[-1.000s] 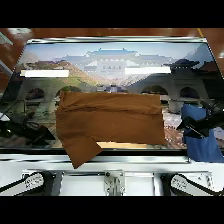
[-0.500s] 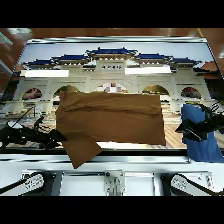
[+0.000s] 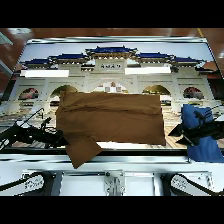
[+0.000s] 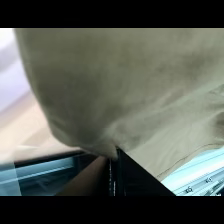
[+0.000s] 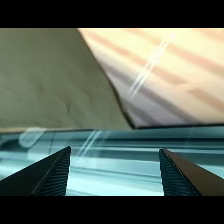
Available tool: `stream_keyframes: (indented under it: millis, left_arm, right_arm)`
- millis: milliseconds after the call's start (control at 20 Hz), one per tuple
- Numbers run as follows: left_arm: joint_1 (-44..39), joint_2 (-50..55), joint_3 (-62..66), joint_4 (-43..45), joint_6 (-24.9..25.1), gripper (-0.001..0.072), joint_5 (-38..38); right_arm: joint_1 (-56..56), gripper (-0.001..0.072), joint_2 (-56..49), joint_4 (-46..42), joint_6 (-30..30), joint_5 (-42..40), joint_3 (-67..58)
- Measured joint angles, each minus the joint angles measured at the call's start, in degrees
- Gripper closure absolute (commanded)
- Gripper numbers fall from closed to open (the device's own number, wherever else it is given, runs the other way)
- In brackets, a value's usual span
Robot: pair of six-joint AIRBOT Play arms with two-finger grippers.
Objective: Fold the shirts.
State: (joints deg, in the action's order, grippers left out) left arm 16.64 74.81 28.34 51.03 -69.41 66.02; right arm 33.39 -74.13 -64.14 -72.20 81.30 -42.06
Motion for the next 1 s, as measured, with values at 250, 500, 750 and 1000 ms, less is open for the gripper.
stream_keyframes:
  millis: [250, 500, 750, 1000]
  left_arm:
    - [-0.2, 0.0, 0.1, 0.0, 0.8, 0.0673, 1.9]
    - [-0.2, 0.0, 1.0, -0.1, 1.9, 0.0673, 4.3]
    - [-0.2, 0.0, 3.9, -0.2, 2.1, 0.0673, 6.1]
    - [-0.2, -0.2, 9.4, -0.3, 3.0, 0.0674, 7.7]
  right_arm:
    - [-0.1, 0.0039, 0.0, 3.9, 2.9, -5.9, 7.8]
    - [0.0, 0.0076, 0.0, 6.2, 3.2, -10.2, 9.6]
    - [-3.7, 0.0469, -3.5, 9.6, 4.1, -13.0, 9.9]
    - [-8.5, 0.0644, -5.5, 10.0, 6.0, -15.0, 6.4]
